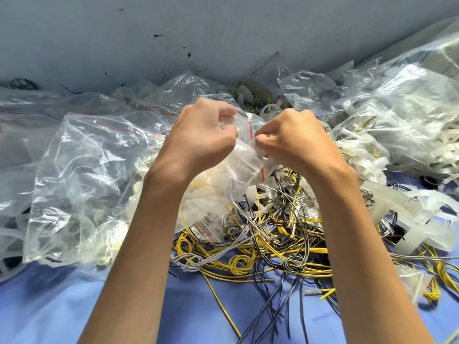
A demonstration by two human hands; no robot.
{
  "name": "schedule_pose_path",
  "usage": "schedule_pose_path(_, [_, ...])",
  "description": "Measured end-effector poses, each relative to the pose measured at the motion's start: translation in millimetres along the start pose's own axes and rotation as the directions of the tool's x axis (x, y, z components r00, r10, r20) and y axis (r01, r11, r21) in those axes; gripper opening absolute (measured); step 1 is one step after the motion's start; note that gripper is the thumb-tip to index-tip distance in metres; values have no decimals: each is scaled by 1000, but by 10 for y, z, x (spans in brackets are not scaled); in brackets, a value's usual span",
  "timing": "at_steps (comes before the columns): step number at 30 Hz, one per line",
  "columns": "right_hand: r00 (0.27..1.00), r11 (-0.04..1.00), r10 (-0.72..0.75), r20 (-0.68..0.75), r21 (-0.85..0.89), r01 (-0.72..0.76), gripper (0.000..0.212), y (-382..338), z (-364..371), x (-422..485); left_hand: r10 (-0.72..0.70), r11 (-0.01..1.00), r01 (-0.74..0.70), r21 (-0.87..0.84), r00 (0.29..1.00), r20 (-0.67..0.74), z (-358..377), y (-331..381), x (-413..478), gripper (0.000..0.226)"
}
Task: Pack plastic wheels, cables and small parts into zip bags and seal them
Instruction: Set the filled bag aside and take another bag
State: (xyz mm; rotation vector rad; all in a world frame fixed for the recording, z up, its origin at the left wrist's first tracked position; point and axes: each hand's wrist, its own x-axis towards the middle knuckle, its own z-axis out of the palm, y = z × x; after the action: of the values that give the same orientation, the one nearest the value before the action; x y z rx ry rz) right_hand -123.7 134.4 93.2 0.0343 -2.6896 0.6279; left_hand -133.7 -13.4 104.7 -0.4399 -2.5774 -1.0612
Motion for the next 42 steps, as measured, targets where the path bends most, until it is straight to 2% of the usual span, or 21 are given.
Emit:
schedule_pose_path(2, [997, 989, -78, 22, 124, 75, 20, 24, -32, 9, 17, 1000, -16, -16, 999, 36, -32, -19, 7, 34])
schedule_pose_path(5, [993, 923, -110, 42, 375, 86, 21, 45, -58, 42, 36, 999, -34, -23, 995, 98, -81, -35, 5, 38])
schedule_pose_path(6, [991, 892, -110, 80, 447, 63, 25, 57, -59, 48, 36, 999, -36, -8, 996, 82, -97, -36, 6, 38])
schedule_pose_path(8, [951, 834, -188, 246, 552, 22, 36, 78, -44, 33, 33, 999, -33, 14, 999, -8, -123, -41, 10, 41])
schedule_pose_path(10, [845, 860, -317, 430, 506, 65, 44, 71, -17, -4, 24, 999, -25, -21, 998, -66, -140, -27, 13, 40])
schedule_pose_path(11, [789, 882, -354, 503, 461, 102, 41, 53, 2, -25, 23, 998, -27, -51, 997, -67, -142, -17, 14, 41])
schedule_pose_path(13, [743, 923, -359, 565, 333, 193, 33, -15, 32, -51, 29, 994, -34, -101, 999, -43, -136, 8, 4, 39])
schedule_pose_path(17, [822, 956, -268, 503, 30, 293, 39, -80, 125, -23, 60, 991, -57, -117, 998, 23, -101, 48, -31, 38])
schedule_pose_path(19, [860, 955, -269, 433, 7, 296, 39, -62, 138, -14, 55, 991, -54, -125, 999, 2, -109, 47, -22, 42])
schedule_pose_path(20, [856, 953, -302, 419, 98, 288, 38, -73, 126, -24, 47, 990, -51, -133, 998, -29, -127, 39, -9, 45])
schedule_pose_path(22, [816, 893, -383, 433, 400, 206, 41, -99, 88, -42, 21, 989, -37, -141, 994, -112, -168, 21, 5, 52])
schedule_pose_path(24, [811, 821, -421, 407, 552, 149, 42, -86, 47, -46, -27, 988, -6, -157, 977, -210, -210, 2, 21, 51])
schedule_pose_path(28, [910, 889, -359, 207, 375, 265, 34, -73, 21, -12, -105, 984, 48, -171, 934, -342, -296, -56, 47, 37])
schedule_pose_path(31, [947, 919, -306, 93, 288, 269, 28, -79, 69, -4, -136, 988, 152, -5, 868, -478, -341, -90, 31, 40])
schedule_pose_path(33, [953, 951, -278, 119, 175, 255, 29, -63, 121, 0, -156, 949, 287, 131, 789, -595, -411, -112, 9, 45])
schedule_pose_path(34, [952, 963, -257, 167, 121, 239, 33, -56, 145, 3, -163, 930, 327, 168, 776, -609, -453, -132, 1, 46])
schedule_pose_path(36, [936, 974, -226, 270, 54, 220, 41, -61, 202, -2, -166, 915, 328, 233, 836, -524, -510, -190, 2, 46])
schedule_pose_path(38, [914, 971, -230, 333, 23, 236, 47, -100, 297, -21, -193, 915, 300, 271, 913, -358, -490, -221, 6, 44])
schedule_pose_path(42, [835, 954, -283, 473, 49, 295, 58, -166, 493, -43, -205, 919, 226, 323, 974, -97, -341, -185, 7, 47])
